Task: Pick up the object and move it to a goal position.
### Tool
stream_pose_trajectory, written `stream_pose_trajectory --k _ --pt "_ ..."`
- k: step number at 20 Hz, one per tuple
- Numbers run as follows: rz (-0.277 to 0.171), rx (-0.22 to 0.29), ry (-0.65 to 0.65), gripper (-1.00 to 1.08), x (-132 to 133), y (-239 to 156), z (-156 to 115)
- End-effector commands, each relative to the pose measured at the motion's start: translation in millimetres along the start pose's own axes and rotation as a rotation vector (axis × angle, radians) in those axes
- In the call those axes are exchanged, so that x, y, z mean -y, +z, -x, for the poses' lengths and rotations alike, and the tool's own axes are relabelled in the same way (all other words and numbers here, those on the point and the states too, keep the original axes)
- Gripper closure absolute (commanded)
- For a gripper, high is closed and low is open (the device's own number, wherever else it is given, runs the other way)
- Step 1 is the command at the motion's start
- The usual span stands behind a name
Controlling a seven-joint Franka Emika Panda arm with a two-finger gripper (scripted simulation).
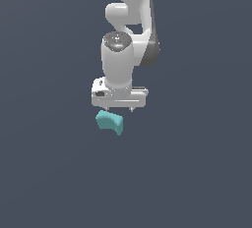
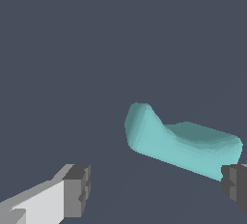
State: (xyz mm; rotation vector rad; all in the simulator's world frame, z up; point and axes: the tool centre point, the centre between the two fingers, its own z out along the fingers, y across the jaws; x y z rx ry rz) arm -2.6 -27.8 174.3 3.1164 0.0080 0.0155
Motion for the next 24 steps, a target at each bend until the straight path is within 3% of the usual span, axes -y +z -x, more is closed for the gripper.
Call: stream_pose_trajectory --k 1,11,24 --pt "0.000 0.000 0.000 -0.92 0.0 0.0 0.0" --pt "-0.012 -0.040 -0.045 -0.92 21.2 -24.6 -10.6" --pt "-0.010 -0.036 -0.121 -0.92 15.9 -20.1 -10.0"
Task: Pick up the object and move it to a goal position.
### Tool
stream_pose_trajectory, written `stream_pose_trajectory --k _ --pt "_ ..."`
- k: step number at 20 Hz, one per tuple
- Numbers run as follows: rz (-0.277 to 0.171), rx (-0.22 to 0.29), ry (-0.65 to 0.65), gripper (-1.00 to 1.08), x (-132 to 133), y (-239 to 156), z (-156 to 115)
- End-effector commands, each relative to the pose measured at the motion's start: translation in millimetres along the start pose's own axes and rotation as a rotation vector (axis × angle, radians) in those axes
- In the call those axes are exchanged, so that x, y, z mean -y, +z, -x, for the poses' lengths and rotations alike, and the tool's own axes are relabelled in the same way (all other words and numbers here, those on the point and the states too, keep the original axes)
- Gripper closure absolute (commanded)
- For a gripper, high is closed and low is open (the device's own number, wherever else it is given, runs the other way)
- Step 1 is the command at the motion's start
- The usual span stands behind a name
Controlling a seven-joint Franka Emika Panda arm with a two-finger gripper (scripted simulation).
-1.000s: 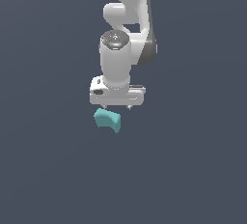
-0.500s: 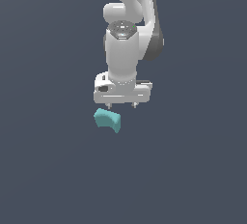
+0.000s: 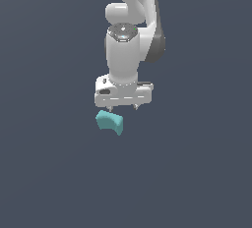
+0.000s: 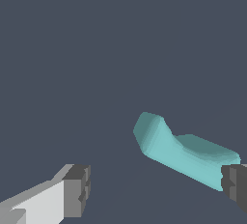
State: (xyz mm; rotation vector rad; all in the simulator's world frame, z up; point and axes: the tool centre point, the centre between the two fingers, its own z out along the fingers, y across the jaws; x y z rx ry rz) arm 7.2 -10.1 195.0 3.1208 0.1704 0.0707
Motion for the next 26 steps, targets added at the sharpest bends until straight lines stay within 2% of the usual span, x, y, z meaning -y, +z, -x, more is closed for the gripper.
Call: stream_pose_trajectory --k 1,26 --pt "0.000 0.002 -0.032 -0.92 -2.0 1.6 0.5" --pt "-0.013 0.024 -0.605 -0.92 -34.7 27.5 8.6"
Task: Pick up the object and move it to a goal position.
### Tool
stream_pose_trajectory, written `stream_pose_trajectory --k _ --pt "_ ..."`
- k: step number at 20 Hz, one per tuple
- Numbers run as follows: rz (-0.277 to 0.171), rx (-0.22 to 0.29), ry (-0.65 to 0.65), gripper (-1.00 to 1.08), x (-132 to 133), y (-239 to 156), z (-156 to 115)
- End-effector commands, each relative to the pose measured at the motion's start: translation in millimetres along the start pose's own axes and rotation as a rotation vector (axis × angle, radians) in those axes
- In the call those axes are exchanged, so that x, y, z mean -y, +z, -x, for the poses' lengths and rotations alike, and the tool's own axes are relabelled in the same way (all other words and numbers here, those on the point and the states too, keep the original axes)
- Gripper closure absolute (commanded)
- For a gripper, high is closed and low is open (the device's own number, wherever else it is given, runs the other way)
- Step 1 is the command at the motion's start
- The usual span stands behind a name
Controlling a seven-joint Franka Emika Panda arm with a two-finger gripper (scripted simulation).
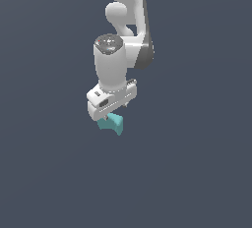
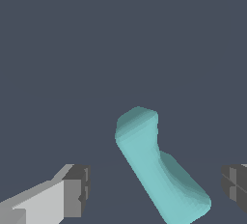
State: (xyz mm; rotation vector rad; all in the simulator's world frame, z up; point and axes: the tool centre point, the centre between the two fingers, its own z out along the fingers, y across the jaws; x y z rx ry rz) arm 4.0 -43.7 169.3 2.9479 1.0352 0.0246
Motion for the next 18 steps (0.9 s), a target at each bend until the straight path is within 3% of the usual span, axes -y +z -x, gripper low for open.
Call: stream_pose_trajectory --k 1,18 --pt "-0.002 0.001 -0.063 -0.92 -2.4 2.7 2.6" --pt "-0.019 0.004 -0.449 -0.92 -16.9 19.4 19.3"
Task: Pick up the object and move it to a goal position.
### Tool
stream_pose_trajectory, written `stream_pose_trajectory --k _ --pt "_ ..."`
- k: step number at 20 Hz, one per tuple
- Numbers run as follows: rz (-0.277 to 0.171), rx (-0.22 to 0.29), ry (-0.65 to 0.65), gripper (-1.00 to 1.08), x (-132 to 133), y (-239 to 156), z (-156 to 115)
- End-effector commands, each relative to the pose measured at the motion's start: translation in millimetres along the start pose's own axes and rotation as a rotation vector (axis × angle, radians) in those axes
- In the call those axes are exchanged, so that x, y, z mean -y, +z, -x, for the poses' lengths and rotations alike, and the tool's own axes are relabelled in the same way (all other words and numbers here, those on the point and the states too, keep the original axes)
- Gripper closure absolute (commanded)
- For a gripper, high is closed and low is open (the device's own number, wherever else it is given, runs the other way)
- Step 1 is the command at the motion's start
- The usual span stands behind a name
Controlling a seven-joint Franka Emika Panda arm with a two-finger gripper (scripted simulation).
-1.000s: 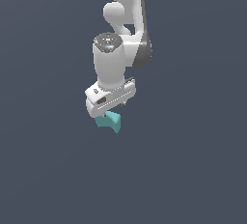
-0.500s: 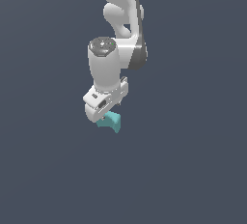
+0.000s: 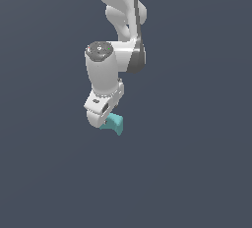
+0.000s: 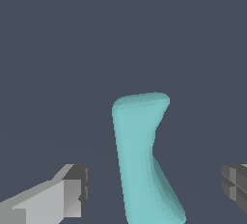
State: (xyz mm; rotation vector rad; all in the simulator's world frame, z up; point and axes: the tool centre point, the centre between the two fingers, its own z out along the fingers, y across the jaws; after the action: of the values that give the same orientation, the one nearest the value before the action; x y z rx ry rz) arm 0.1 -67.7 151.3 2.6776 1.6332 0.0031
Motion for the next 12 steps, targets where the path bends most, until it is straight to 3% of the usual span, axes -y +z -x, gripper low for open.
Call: stream_pose_trajectory --k 1,12 --pt "-0.002 0.000 -0.045 -0.92 -0.7 1.8 2.2" --pt "-0.005 -0.001 -0.134 -0.92 -2.0 5.5 7.0"
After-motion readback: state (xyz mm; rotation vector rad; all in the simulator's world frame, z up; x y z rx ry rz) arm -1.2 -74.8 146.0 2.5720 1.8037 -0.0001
